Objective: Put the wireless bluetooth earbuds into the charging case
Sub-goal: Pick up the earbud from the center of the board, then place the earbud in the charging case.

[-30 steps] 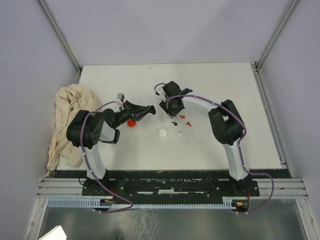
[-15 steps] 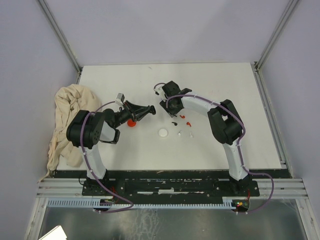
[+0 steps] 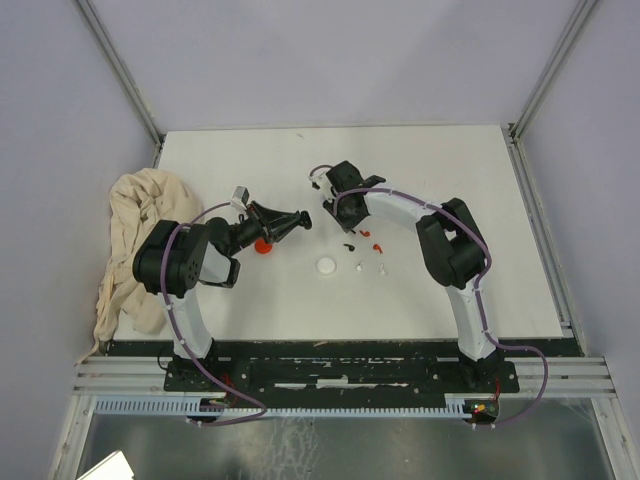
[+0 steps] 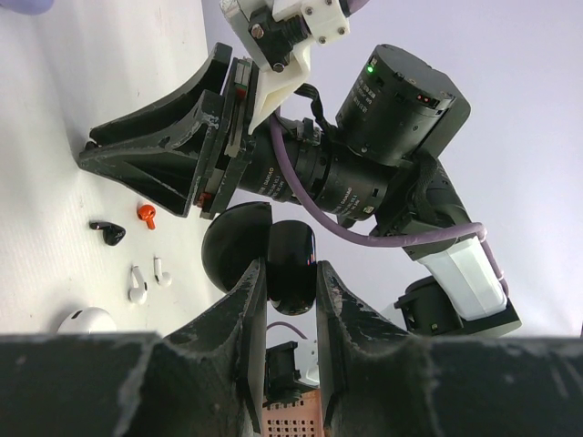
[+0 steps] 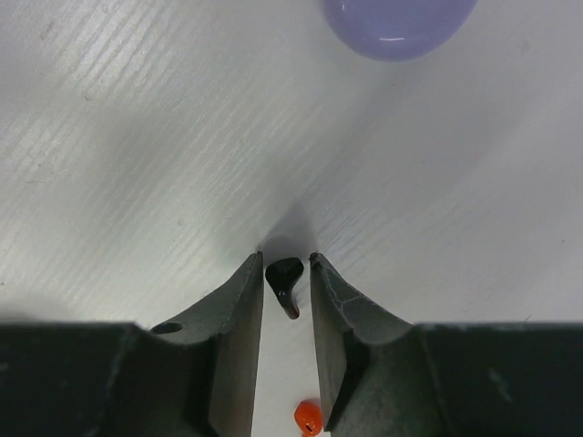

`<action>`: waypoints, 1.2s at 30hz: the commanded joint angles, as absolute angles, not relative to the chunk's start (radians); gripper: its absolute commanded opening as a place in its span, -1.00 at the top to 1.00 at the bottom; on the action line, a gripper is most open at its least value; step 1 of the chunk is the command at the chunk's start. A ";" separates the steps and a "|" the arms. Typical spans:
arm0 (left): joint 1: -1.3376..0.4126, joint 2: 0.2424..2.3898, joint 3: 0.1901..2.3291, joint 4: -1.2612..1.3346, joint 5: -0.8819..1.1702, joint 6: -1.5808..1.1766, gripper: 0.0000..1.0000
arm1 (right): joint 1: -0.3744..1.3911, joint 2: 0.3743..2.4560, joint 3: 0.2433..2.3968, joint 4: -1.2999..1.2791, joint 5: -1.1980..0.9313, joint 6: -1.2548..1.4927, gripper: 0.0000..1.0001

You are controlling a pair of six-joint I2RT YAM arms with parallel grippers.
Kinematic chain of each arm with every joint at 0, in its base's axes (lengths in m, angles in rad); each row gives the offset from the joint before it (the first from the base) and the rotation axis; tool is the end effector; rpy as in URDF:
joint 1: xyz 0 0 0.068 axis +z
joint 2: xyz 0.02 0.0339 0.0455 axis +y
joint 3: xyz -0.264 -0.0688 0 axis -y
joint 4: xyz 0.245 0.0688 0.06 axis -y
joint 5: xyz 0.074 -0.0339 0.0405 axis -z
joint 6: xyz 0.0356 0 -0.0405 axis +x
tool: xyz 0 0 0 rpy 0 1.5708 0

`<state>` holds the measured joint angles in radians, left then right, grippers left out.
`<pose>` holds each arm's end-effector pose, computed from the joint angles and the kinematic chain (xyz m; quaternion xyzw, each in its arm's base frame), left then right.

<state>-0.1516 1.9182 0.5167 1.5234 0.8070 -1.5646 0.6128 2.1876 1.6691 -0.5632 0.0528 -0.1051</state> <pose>0.3008 -0.0720 0.1423 -0.1720 0.6545 -0.6912 0.2535 0.3829 0.2669 0.1628 -0.3347 0.9103 0.0360 0.2407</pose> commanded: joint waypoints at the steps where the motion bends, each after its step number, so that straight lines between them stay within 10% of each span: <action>1: -0.146 1.921 0.520 1.729 0.821 -1.598 0.94 | 0.605 2.192 1.699 -0.583 0.030 -0.091 0.33; 16: -0.145 1.915 0.518 1.727 0.822 -1.604 0.94 | 0.597 2.077 1.633 -0.472 0.017 -0.055 0.86; 36: -0.230 1.954 0.619 1.729 0.867 -1.732 0.94 | 0.565 1.469 1.077 0.246 -0.260 0.135 0.96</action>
